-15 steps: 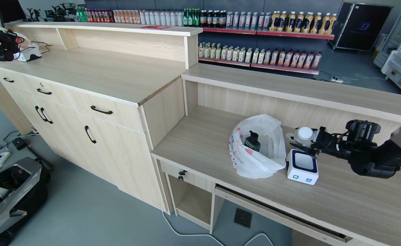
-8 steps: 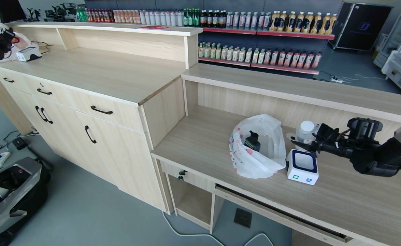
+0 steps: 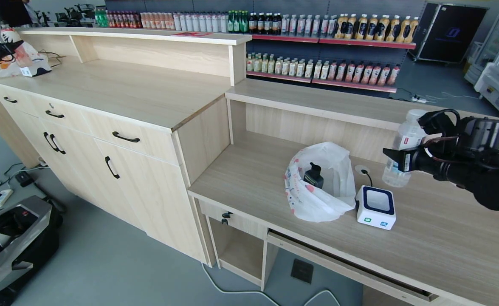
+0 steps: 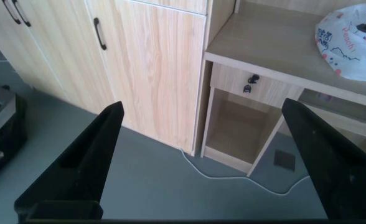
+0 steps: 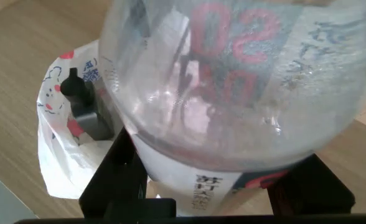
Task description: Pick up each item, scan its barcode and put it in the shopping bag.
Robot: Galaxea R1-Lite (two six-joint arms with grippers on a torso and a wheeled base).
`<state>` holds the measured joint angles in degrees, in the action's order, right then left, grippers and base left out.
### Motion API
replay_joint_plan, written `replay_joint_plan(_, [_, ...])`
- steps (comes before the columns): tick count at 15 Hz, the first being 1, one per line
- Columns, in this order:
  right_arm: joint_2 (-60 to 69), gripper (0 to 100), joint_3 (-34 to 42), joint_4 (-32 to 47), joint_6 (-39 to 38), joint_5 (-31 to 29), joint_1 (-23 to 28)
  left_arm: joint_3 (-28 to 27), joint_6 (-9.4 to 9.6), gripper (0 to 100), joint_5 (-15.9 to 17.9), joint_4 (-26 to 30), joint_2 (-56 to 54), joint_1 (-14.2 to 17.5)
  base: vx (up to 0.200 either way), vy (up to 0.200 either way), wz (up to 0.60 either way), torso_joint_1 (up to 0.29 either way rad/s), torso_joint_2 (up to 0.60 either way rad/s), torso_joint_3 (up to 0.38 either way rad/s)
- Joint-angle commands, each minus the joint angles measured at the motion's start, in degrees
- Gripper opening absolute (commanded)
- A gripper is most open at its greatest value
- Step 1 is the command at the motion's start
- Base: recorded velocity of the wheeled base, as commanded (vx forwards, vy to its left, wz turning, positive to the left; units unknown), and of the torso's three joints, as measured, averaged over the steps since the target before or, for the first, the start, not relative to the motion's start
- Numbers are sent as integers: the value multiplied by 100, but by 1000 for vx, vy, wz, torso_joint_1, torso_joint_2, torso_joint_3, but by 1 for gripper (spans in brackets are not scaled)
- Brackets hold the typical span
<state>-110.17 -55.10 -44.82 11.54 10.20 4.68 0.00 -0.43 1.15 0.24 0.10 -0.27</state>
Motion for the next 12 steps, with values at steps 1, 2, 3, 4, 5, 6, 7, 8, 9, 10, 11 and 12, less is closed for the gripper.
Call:
replay_joint_plan(1, [382,0,184,-35,67,-502,-143,0,-1,100,0,2,-1,0,0,0,0,0,0,0])
replay_joint_plan(2, [356,0,245,-70,85,-1214,-240,0,-1,100,0,2,-1,0,0,0,0,0,0,0])
replay_joint_plan(3, [338,0,281,-88,217,-1592,-248,0,-1,100,0,2,-1,0,0,0,0,0,0,0])
replay_joint_plan(4, [338,0,307,-97,419,-1680,-248,0,-1,100,0,2,-1,0,0,0,0,0,0,0])
replay_joint_plan(5, [329,0,298,-211,621,-1680,-222,0,-1,100,0,2,-1,0,0,0,0,0,0,0])
replay_joint_plan(6, [294,0,289,-369,621,-1644,-240,0,-1,100,0,2,-1,0,0,0,600,12,2,2])
replay_joint_plan(7, [180,0,263,-536,621,-1653,-266,0,-1,100,0,2,-1,0,0,0,600,2,2,7])
replay_joint_plan(8, [48,0,245,-738,621,-1653,-275,0,-1,100,0,2,-1,0,0,0,600,7,2,2])
replay_joint_plan(9, [-110,0,202,-914,612,-1653,-292,0,-1,100,0,2,-1,0,0,0,600,7,2,-2])
replay_joint_plan(10, [-339,0,-45,-1072,489,-1556,-275,0,-1,100,0,2,-1,0,0,0,600,-12,7,-2])
replay_joint_plan(11, [-559,0,-326,-1055,76,-1284,-240,0,-1,100,0,2,-1,0,0,0,600,-2,2,2])
replay_joint_plan(12, [-734,0,-475,-1090,-179,-1117,-231,0,-1,100,0,2,-1,0,0,0,0,0,0,0])
